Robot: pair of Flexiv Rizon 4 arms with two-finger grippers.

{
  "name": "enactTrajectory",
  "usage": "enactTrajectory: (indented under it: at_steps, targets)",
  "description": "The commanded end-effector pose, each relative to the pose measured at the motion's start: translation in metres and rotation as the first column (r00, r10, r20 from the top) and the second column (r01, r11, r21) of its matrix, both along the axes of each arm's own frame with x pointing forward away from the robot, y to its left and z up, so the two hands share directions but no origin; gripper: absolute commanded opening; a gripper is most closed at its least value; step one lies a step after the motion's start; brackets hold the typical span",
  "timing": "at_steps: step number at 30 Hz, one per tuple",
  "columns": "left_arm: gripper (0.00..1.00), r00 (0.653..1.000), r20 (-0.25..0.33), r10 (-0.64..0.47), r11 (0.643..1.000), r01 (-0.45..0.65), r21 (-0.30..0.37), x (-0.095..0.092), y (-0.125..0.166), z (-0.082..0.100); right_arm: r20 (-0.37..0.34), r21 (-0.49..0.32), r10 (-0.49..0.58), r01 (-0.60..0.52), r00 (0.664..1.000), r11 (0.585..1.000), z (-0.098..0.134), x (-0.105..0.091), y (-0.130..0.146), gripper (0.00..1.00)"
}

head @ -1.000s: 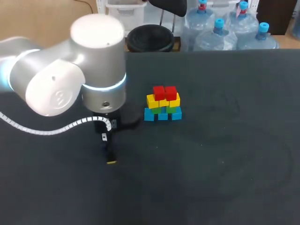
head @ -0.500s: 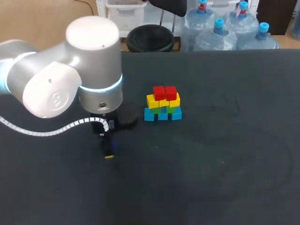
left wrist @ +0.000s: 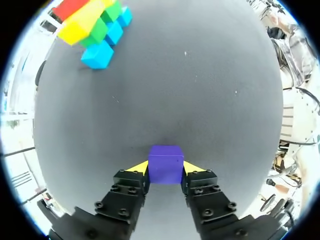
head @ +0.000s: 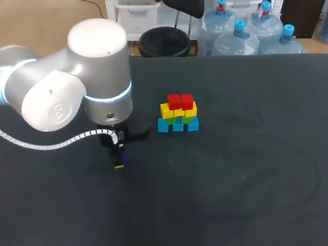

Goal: Place the blue cubes, place green cubes on the blue cubes, place the yellow cubes on the green cubes, then place the red cubes on the yellow cubes, and place purple cube on the red cubes.

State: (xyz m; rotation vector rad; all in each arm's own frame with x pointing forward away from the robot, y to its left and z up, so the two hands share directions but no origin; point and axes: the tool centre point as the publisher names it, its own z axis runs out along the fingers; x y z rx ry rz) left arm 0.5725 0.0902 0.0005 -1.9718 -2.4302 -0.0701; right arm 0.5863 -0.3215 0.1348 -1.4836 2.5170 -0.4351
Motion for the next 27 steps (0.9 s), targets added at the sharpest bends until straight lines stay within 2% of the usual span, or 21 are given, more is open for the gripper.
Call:
enactTrajectory:
  at_steps: [1, 7, 12, 17, 19, 27]
  targets:
    - [0.00, 0.999, 0.034, -0.016, 1.000, 0.016, 0.017, -0.003, -0.005, 0.028, 0.001, 0.000, 0.000, 0.000, 1.000, 1.000, -0.001, 0.001, 0.000, 1.00]
    - [0.00, 0.997, 0.060, -0.049, 0.997, 0.045, 0.066, 0.004, -0.018, 0.064, 0.001, 0.000, 0.000, 0.000, 1.000, 1.000, -0.001, 0.001, 0.000, 1.00]
    - [0.00, 0.992, 0.080, -0.096, 0.991, 0.087, 0.105, 0.009, -0.030, 0.088, 0.001, 0.000, 0.000, 0.000, 1.000, 1.000, -0.001, 0.001, 0.000, 1.00]
    - [0.00, 0.987, 0.072, -0.147, 0.984, 0.138, 0.115, 0.023, -0.036, 0.106, 0.001, 0.000, 0.000, 0.000, 1.000, 1.000, -0.001, 0.001, 0.000, 1.00]
    - [0.00, 0.981, 0.078, -0.179, 0.975, 0.166, 0.148, 0.031, -0.040, 0.119, 0.001, 0.000, 0.000, 0.000, 1.000, 1.000, -0.001, 0.001, 0.000, 1.00]
    - [0.00, 0.938, 0.174, -0.299, 0.937, 0.255, 0.237, 0.055, -0.058, 0.158, 0.001, 0.000, 0.000, 0.000, 1.000, 1.000, -0.001, 0.001, 0.000, 1.00]
